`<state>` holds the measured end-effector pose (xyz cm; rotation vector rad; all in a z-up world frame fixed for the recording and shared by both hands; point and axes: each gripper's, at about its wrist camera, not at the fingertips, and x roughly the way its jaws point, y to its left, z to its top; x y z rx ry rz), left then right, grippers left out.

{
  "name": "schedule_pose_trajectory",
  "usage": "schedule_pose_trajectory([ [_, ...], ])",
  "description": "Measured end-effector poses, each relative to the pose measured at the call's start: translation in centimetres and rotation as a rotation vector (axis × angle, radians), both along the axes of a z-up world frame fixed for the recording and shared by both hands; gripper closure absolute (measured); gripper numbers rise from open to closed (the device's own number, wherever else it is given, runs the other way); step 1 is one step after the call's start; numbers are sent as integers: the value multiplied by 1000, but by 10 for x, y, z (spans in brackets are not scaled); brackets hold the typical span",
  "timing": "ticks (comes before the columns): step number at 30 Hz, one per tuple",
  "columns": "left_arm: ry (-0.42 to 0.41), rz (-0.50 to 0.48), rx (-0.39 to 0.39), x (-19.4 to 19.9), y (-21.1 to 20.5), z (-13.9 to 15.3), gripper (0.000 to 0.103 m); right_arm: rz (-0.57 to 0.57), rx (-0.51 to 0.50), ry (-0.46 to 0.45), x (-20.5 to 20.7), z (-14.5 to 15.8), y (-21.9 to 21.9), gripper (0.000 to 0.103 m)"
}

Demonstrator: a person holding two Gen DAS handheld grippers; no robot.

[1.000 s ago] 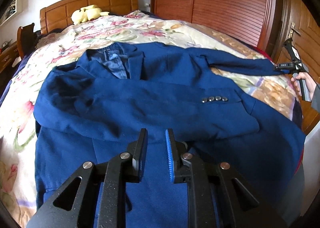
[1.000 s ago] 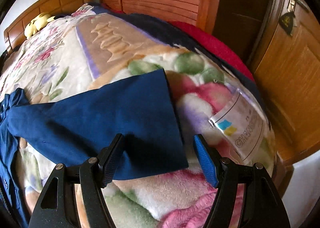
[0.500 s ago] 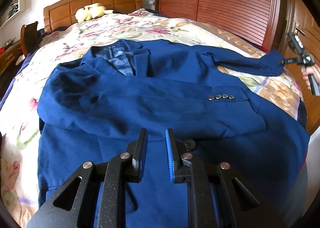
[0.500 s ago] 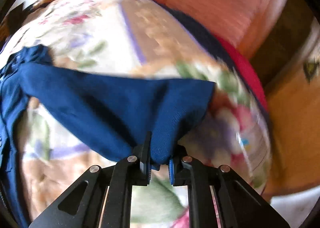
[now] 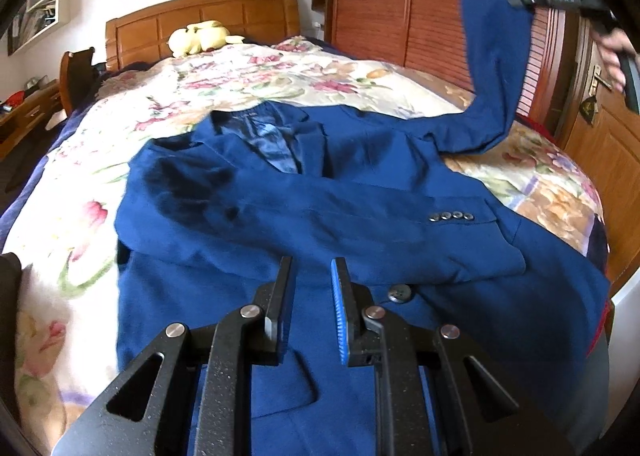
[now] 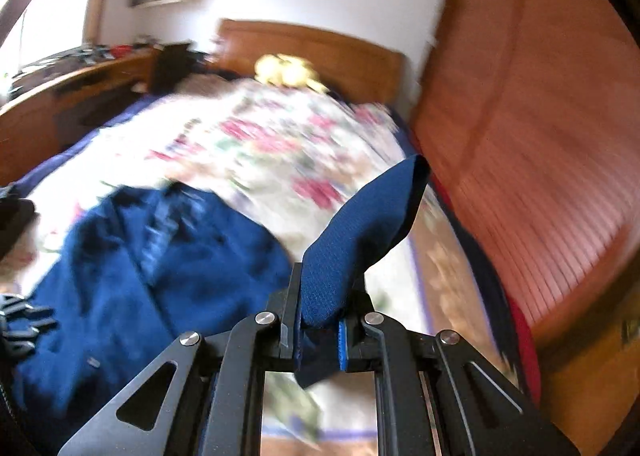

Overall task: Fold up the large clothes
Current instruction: 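Carry the held sleeve across the blazer body with the right gripper and release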

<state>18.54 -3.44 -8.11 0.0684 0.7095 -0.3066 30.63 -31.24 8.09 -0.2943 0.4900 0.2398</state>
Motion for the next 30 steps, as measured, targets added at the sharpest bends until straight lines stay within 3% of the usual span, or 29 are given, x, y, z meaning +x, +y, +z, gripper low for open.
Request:
schedule_pose_trajectory([
  [4,-13,25,-5,-8,18,5,84,146,19,-27,-24,7,52,91],
  [10,-31,74,-10,-22,47,10,84,300,28,-18,-48,-4,96,91],
  [14,-40,98,-5,-26,61,12,84,359,7,10,-58,-14,103,90],
  [22,-36,118,-10,-21,65,9,84,371,32,163,-37,-41,94,90],
  [25,-38,113,-8,-19,63,9,84,360,36,206,-26,-46,96,83],
  [30,-25,111,-1,-15,60,6,84,356,63,211,-21,-44,93,54],
])
